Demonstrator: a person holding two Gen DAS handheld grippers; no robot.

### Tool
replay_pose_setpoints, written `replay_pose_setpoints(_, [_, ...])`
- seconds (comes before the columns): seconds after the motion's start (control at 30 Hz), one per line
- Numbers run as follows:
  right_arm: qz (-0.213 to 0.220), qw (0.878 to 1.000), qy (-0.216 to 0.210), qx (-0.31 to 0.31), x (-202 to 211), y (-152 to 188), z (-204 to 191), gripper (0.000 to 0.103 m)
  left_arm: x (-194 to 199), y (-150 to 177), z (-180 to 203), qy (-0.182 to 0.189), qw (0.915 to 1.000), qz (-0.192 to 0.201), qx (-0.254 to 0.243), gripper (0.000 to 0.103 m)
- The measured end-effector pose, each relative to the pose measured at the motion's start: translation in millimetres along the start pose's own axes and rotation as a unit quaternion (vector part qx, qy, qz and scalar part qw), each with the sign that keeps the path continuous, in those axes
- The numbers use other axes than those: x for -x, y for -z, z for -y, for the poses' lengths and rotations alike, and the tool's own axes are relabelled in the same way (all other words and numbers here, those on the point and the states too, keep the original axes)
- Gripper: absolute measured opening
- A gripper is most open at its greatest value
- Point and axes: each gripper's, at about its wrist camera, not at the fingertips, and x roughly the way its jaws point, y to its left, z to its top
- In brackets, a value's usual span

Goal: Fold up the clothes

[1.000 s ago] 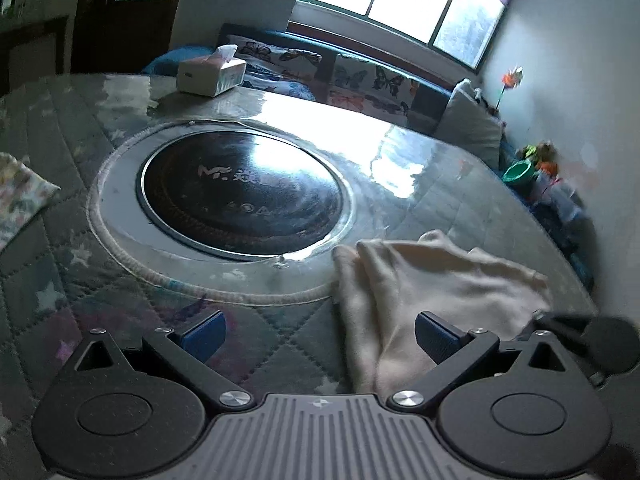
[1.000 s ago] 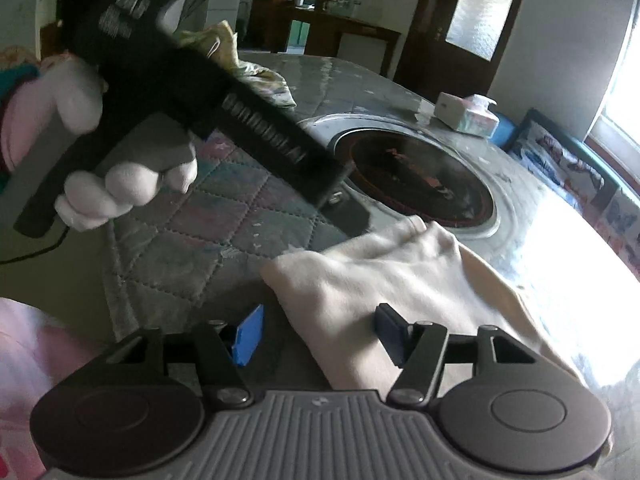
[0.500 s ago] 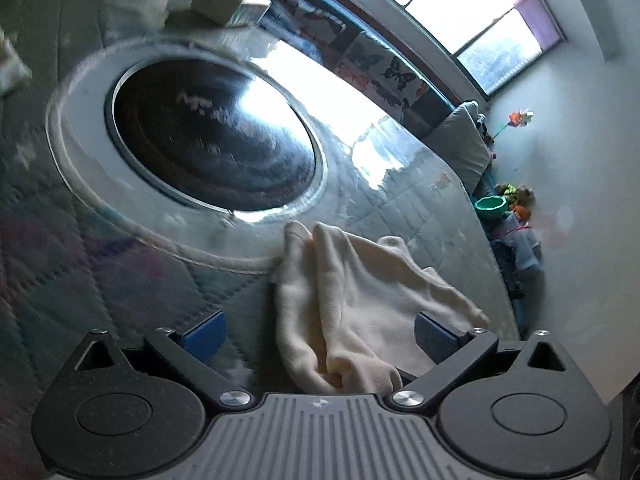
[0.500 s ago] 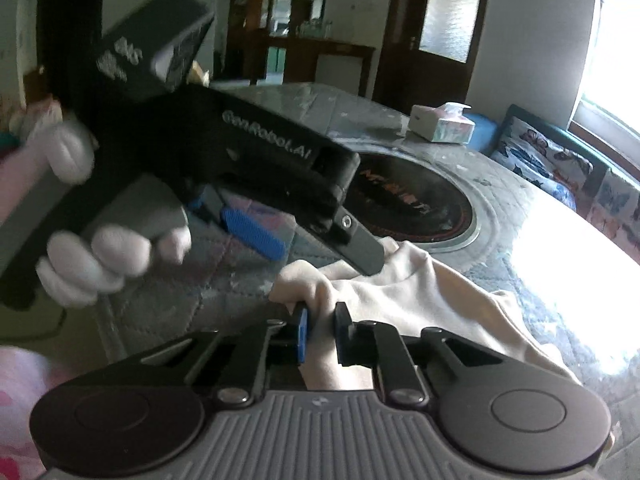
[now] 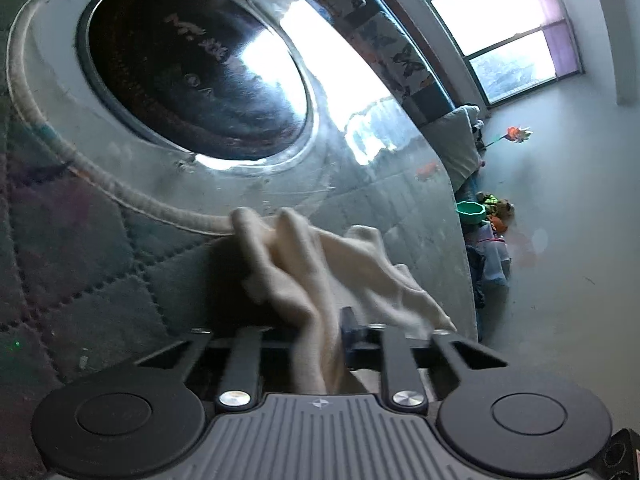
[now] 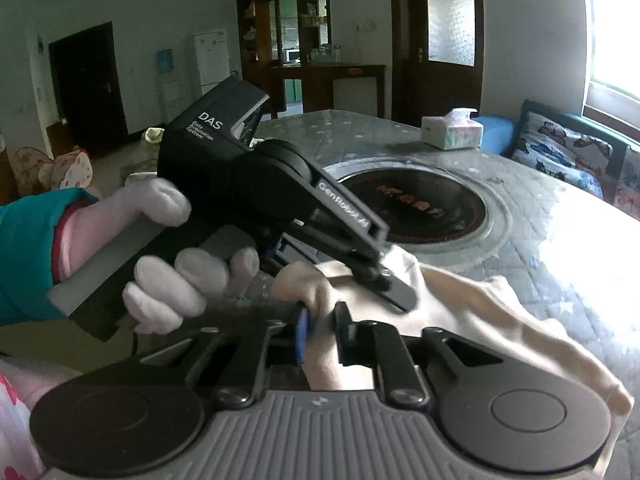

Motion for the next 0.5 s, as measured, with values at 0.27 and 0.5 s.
replay_pose_setpoints(0.27, [0.017,0.994,0.078,-0.081,34,25,47,0.032,2,3,6,-0.015,0.9990,0.005,-0.043,0.016])
replay_pose_setpoints(0.5, [0.000,0.964,0.196,-0.182,58,58,120,0.038,2,3,10,-0.028,0.9973,0.009,-0.066,0.016])
